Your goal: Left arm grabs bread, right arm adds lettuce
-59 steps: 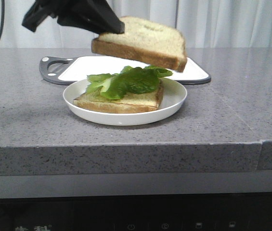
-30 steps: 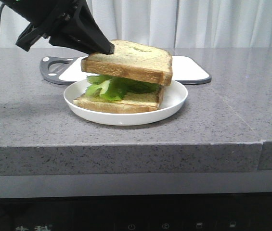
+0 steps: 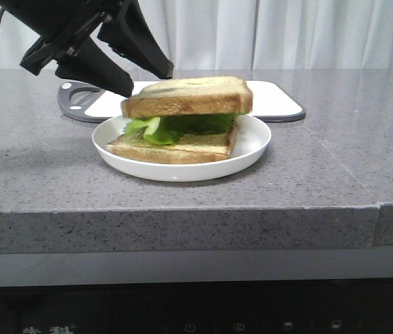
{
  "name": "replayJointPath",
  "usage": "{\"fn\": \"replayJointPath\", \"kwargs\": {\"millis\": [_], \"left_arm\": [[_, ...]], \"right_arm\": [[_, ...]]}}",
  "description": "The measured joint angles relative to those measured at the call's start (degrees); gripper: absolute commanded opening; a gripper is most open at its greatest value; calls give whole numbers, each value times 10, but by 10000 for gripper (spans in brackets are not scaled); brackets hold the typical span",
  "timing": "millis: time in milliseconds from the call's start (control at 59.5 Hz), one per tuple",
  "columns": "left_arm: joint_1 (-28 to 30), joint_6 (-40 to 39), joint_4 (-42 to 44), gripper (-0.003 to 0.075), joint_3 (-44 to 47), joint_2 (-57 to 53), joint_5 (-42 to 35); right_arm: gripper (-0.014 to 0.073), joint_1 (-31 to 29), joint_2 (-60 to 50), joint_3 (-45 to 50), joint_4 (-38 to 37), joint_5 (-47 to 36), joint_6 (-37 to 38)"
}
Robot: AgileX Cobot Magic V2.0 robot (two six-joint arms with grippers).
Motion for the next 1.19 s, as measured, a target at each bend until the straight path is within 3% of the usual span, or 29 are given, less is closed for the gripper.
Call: {"fn": "replayJointPath", "kwargs": {"millis": [219, 286, 437, 606, 774, 1060, 1194], "left_arm": [[0, 0, 28, 394, 0, -25, 1], [4, 0, 35, 303, 0, -44, 3], [22, 0, 51, -21, 0, -95, 6], [40, 1, 96, -21, 5, -150, -1], [40, 1, 178, -21, 65, -238, -86], [40, 1, 262, -21, 287, -481, -258], [40, 1, 263, -21, 384, -592, -277]], "right_arm": [[-70, 0, 0, 0, 0, 1, 0], [-70, 0, 0, 0, 0, 1, 0], [-70, 0, 0, 0, 0, 1, 0], [-70, 0, 0, 0, 0, -14, 0], [-70, 0, 0, 0, -2, -19, -18], [-70, 0, 0, 0, -3, -19, -23], [-70, 0, 0, 0, -3, -19, -23]]}}
